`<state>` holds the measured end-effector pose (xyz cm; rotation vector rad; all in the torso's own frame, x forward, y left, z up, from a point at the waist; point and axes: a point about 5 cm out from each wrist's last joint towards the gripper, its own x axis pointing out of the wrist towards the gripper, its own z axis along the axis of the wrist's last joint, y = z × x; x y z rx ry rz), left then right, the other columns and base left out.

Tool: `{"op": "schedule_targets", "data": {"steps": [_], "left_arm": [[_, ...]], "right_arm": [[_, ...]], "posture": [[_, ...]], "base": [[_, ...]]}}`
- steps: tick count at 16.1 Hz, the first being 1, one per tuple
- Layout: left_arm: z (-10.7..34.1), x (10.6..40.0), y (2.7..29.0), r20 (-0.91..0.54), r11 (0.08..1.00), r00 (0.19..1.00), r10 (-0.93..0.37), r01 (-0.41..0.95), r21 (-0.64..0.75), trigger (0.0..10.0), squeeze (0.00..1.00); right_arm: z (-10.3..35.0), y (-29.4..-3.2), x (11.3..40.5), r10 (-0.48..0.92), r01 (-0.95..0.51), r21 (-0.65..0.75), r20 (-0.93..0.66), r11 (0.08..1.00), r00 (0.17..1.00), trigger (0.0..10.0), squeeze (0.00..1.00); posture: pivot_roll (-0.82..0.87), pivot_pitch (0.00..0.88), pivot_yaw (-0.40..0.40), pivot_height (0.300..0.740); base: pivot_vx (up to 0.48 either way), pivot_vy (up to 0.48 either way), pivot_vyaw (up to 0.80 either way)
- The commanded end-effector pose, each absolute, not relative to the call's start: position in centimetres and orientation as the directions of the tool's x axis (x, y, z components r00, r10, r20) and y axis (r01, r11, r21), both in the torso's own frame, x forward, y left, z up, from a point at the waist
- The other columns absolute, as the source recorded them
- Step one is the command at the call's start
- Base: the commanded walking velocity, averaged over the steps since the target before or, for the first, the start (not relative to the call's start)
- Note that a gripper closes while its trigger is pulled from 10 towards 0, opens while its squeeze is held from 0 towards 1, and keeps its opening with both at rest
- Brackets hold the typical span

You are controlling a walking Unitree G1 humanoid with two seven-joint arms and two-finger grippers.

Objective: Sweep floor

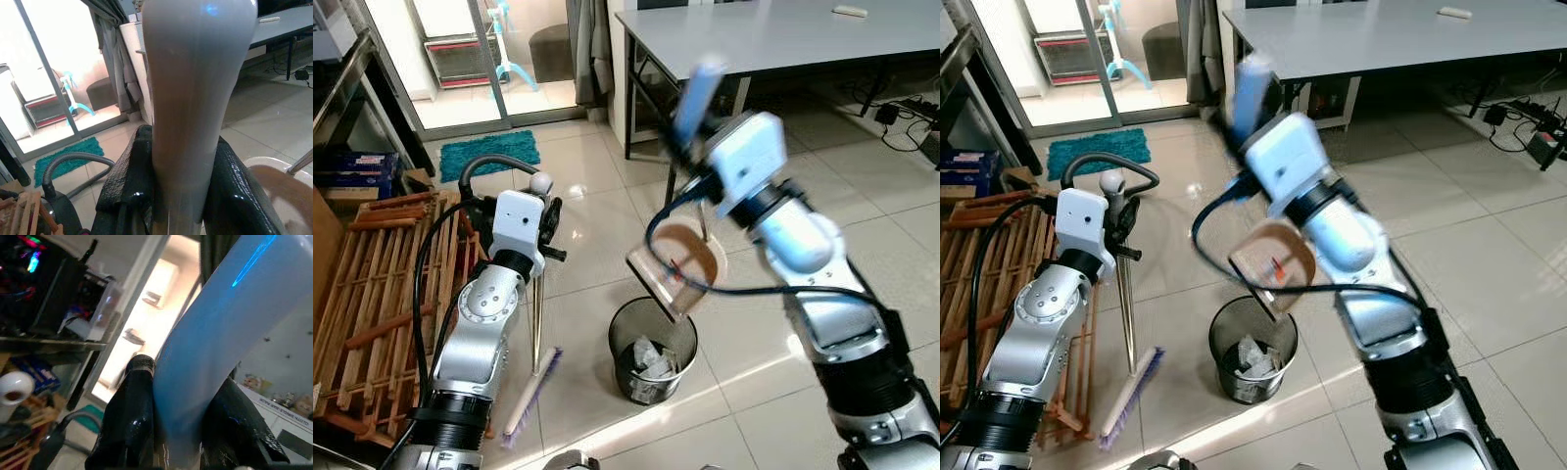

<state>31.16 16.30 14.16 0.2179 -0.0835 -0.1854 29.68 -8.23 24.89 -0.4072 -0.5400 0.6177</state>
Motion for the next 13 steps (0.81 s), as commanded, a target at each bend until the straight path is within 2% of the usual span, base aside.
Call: {"op": "schedule_targets", "data": {"steps": [1, 7, 11, 13], "left_arm": [[14.9, 31.3, 16.6, 0.092, 0.948, 0.975, -0.201, 0.17, 0.271, 10.0, 0.0], [14.9, 31.6, 16.2, 0.09, 0.942, 0.971, -0.22, 0.187, 0.279, 10.0, 0.0], [14.7, 31.6, 15.8, 0.083, 0.939, 0.968, -0.236, 0.205, 0.277, 10.0, 0.0], [14.5, 31.6, 15.5, 0.071, 0.94, 0.969, -0.235, 0.209, 0.27, 10.0, 0.0]], "right_arm": [[26.1, -7.3, 28.5, 0.683, -0.419, -0.568, 0.405, 0.709, 0.607, 10.0, 0.0], [24.6, -5.3, 26.9, 0.79, -0.517, -0.614, 0.333, 0.596, 0.515, 10.0, 0.0], [24.7, -5.3, 27.0, 0.799, -0.494, -0.652, 0.317, 0.575, 0.511, 10.0, 0.0], [25.5, -6.2, 27.7, 0.763, -0.419, -0.678, 0.342, 0.604, 0.548, 10.0, 0.0]], "posture": [[0.01, 0.003, 0.028, 0.74], [0.01, 0.0, 0.034, 0.74], [0.01, 0.0, 0.038, 0.74], [0.0, 0.0, 0.04, 0.74]], "base": [[0.0, 0.0, 0.0], [0.0, 0.0, 0.0], [0.0, 0.0, 0.0], [0.0, 0.0, 0.0]]}}
